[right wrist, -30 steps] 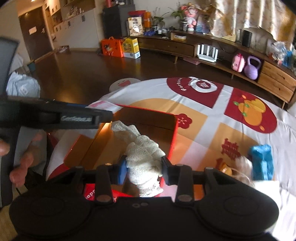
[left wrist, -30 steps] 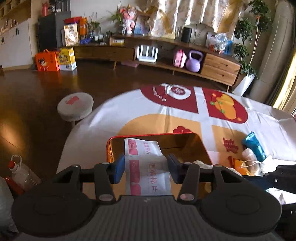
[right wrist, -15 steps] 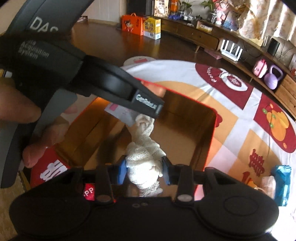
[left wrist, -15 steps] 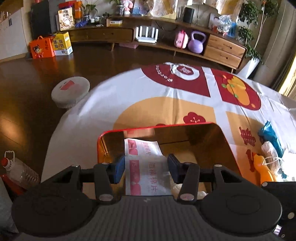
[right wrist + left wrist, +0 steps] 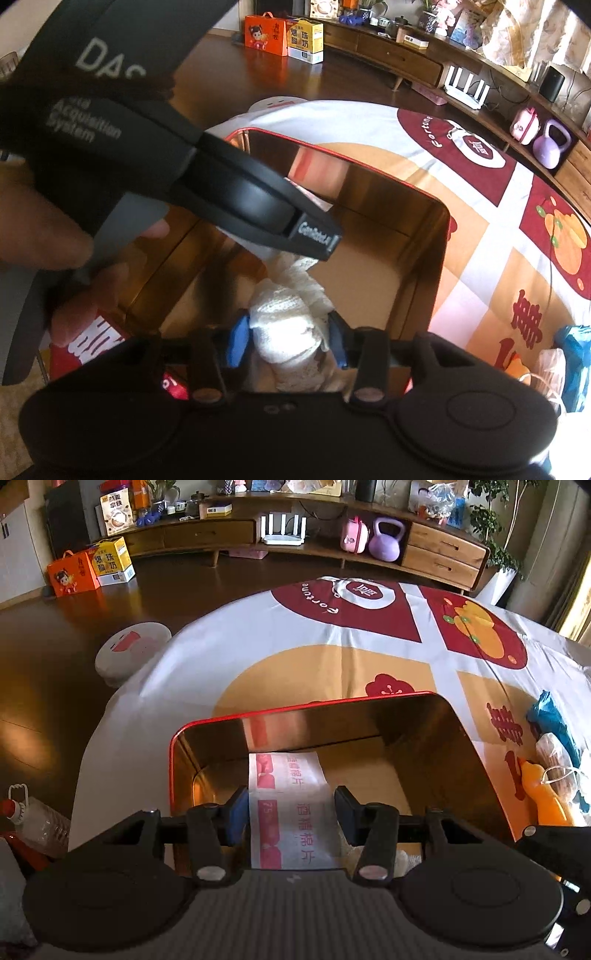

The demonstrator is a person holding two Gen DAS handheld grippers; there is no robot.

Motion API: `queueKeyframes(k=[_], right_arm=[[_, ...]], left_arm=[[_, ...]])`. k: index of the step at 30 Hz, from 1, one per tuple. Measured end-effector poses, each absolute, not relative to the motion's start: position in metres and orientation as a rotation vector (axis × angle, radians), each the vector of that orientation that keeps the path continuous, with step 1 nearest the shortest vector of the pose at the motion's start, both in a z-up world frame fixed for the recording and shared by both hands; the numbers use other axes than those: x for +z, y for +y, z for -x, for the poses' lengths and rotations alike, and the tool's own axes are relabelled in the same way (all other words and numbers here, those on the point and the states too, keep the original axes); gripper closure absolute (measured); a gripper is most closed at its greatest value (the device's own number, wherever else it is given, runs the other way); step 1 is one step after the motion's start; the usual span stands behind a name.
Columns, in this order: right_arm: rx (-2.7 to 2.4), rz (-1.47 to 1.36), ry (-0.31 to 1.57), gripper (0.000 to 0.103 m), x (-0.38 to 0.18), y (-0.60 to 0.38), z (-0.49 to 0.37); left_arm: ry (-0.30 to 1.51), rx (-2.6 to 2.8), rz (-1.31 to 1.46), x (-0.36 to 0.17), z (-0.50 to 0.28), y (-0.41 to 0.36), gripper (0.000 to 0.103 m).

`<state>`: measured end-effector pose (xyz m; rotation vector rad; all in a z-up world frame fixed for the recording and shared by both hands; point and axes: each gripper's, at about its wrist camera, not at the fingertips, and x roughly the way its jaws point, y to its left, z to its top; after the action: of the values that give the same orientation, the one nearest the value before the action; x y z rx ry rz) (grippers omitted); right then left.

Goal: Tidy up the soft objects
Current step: 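Carry both held items into the red box and open both tools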

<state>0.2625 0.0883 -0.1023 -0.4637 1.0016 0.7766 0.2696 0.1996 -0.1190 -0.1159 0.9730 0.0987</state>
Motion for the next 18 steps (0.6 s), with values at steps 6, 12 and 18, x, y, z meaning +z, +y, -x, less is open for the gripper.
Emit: queueKeyframes(k=[6,12,18], right_arm=[[0.795,0.445,0.998,0.041,-0.098,0.084,-0.257],[0.799,0.426,0.973,0.036,-0.086,0.079,-0.249],[0.801,0.399,0.945,0.028,-0.069,0.068,-0.243]], left_arm=[[0.94,0.096,0.13,-0.112,-0.263,0.198,0.033],[0.926,0.1,0.147,-0.102,-0.254,0.2,0.032],[0.887,0.12,0.151,-0.085,-0.243,0.199,0.028]])
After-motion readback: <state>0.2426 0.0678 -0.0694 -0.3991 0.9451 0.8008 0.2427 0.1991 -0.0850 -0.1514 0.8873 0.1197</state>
